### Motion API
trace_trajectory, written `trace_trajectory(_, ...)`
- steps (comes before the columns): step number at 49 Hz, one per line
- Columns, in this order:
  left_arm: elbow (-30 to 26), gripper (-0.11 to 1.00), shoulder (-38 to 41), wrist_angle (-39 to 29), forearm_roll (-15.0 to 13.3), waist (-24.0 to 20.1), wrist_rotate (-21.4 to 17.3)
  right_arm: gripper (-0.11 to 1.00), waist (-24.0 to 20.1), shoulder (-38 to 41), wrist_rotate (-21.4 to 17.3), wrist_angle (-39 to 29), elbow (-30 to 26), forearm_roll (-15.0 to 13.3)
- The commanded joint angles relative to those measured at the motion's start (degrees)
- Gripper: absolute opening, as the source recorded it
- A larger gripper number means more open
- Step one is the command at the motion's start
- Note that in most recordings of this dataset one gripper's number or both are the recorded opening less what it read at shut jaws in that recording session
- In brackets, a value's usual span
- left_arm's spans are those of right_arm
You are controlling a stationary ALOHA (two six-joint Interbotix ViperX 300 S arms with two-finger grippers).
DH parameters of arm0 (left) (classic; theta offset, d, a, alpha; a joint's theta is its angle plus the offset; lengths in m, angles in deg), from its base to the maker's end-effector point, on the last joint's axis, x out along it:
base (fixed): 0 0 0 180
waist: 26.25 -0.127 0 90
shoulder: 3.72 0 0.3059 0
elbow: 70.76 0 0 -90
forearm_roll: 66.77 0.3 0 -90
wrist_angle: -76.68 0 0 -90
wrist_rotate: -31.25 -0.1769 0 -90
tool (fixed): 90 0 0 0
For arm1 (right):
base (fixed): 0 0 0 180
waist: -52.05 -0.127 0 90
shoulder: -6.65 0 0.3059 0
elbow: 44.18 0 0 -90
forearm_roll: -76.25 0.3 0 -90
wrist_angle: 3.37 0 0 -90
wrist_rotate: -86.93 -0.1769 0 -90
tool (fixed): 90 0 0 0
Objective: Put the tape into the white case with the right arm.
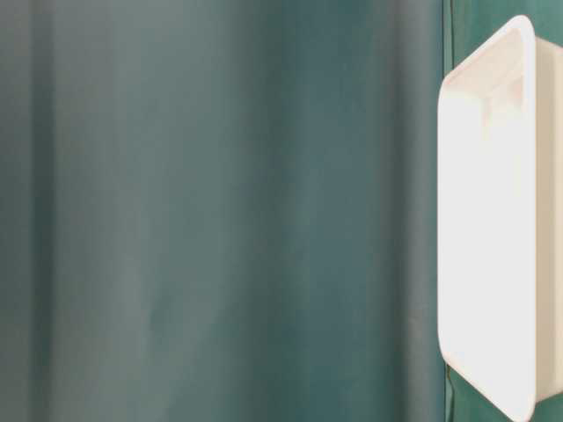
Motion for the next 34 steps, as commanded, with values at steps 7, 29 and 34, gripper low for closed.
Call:
trace_trajectory(7, 1.4, 0.01, -4.0, -5.3, 0.0, 0.2, 0.0, 0.54, 0.1, 0.5, -0.1, -4.2, -1.9, 0.0)
trace_trajectory(29, 4.1, 0.01, -4.4, -7.3, -0.1, 0.2, 0.0, 0.54, 0.1, 1.5, -0.1, -22.1, -4.9, 0.0)
trace_trajectory(34, 4.1, 0.01, -4.5, -7.2, -0.1, 0.2, 0.0, 0.54, 0.1, 1.4, -0.2, -23.1, -4.5, -0.1)
